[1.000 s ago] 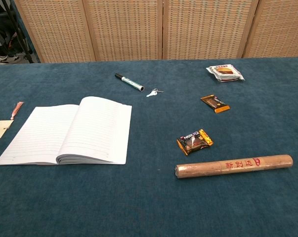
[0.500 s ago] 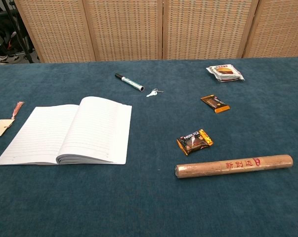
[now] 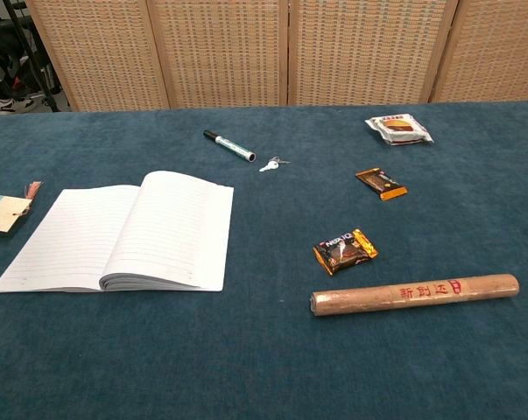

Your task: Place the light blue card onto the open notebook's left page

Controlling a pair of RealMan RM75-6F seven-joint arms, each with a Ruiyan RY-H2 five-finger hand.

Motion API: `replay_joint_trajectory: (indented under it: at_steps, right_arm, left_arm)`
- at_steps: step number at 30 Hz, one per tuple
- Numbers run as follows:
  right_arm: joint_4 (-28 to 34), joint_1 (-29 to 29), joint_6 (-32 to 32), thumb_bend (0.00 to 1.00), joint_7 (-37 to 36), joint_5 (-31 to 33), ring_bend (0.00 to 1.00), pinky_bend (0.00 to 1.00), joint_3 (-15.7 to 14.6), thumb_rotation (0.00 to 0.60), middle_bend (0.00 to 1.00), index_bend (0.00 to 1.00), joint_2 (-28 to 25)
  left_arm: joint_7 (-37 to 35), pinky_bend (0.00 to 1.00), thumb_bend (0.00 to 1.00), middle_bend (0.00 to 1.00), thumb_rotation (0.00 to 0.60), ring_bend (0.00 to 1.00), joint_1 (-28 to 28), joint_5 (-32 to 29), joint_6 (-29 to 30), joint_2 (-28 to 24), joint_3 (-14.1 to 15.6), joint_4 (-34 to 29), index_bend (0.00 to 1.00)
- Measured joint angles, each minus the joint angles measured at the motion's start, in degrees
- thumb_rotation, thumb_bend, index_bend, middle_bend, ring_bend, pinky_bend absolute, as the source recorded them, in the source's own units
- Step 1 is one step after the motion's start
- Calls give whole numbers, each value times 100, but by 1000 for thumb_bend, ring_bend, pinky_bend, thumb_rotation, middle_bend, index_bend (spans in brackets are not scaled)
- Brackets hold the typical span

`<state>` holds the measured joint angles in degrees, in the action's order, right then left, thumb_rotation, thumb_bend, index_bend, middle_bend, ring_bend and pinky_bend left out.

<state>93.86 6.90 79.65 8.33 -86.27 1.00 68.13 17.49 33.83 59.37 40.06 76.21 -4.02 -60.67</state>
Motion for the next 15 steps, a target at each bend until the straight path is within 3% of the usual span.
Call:
replay_joint_trajectory:
  at_steps: [15]
  right_arm:
    - [0,-40,112,156,-325,-168,0,0,-41,600,0,0,-116]
  left_arm:
    - [892,0,273,0,600,0,122,-712,474,-606,-29,-1418,309]
